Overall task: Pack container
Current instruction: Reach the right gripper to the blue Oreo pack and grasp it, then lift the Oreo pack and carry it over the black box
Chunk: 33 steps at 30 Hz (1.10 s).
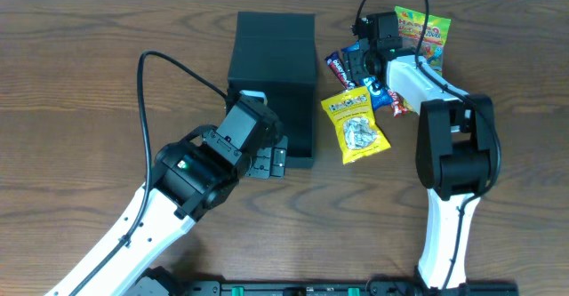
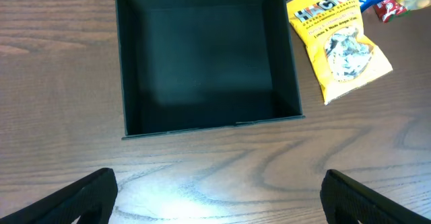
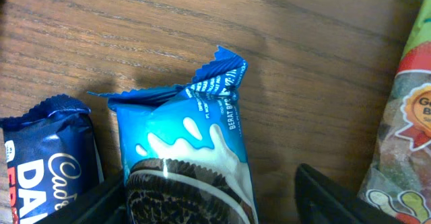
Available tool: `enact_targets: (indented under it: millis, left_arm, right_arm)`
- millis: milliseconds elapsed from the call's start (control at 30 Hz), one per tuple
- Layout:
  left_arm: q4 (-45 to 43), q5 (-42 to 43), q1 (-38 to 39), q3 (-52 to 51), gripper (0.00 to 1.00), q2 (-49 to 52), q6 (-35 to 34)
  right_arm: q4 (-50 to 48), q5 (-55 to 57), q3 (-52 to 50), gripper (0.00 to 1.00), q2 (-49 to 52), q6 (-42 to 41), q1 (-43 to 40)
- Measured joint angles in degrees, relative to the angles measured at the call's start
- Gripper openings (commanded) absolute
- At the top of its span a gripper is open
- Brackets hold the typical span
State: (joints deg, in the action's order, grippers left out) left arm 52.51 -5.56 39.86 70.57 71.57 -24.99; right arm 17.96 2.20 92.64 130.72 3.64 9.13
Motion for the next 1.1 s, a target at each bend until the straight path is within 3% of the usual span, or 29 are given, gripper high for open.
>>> enact_targets:
  millis: [500,700,933,1100]
  left_arm:
    - [1.2,0.0,0.0,0.0,0.97,0.0,0.2]
    - [1.3,-2.0,0.0,0.0,0.97,0.0,1.8]
    - [2.6,-8.2,-2.6,0.0,0.97,-1.0,2.6]
    - [3.6,-9.0,-9.7,0.0,0.97,-6.3,2.6]
  right_arm:
    - [2.6,0.2,0.6,0.29,-0.1,-0.2,0.5]
    - [5.8,0.2,0.6,0.22,-1.7,-0.2,0.5]
    - [11.0,0.2,0.5,0.05,-13.7,-0.3,0.6]
    - [17.0,0.0,0.6,0.03,-25.6,-1.8,1.8]
